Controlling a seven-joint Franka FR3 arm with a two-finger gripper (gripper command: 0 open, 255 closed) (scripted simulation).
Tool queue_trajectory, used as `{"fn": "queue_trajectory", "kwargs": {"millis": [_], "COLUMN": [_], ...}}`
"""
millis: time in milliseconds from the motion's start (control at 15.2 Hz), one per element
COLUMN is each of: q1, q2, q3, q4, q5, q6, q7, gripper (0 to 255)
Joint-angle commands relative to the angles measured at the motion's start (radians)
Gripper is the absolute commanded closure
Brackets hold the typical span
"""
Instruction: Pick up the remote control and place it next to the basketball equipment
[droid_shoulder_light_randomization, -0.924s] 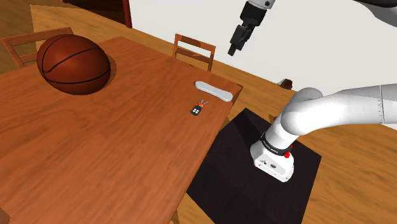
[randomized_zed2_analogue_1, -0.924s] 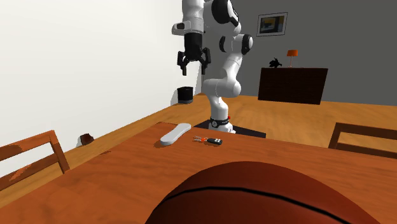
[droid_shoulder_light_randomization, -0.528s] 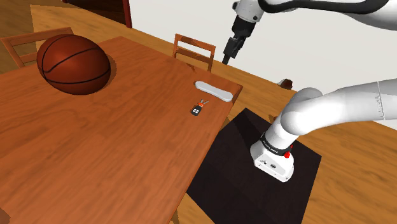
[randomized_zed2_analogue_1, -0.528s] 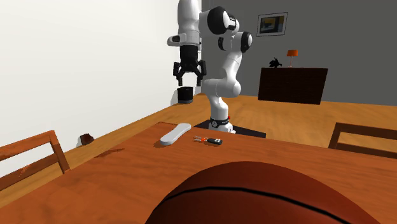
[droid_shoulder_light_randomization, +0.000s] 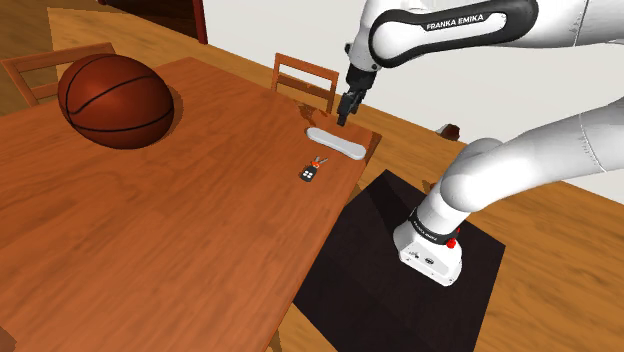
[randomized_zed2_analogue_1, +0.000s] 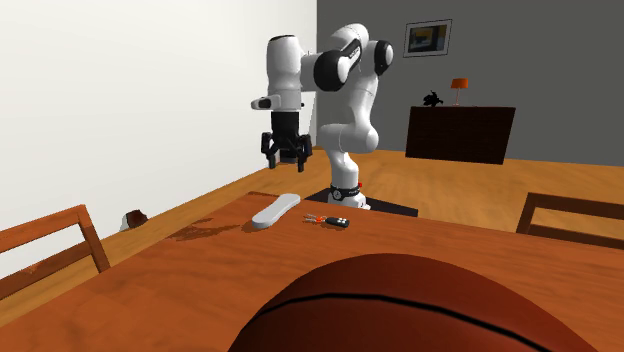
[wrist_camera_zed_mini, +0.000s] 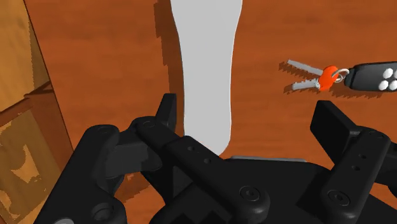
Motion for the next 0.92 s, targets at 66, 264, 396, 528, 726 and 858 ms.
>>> {"fn": "queue_trajectory", "kwargs": {"millis": [66, 264, 396, 528, 726, 858], "q1": [-0.01, -0.023, -0.023, -0.024, -0.025, -0.025], "q2": [0.104, 0.202, 0.22, 0.24, 0.272, 0.278], "q3": [0.001, 0.001, 0.001, 0.001, 0.002, 0.002], "q4": [-0.023, -0.034, -0.049, -0.062, -0.08, -0.084], "q5": [-0.023, -0.049, -0.05, -0.051, -0.053, -0.054], "q6": [0.109, 0.2, 0.233, 0.266, 0.316, 0.326], "q7": [-0.012, -0.02, -0.019, -0.018, -0.017, -0.017], "gripper": [0, 0, 0, 0, 0, 0]}}
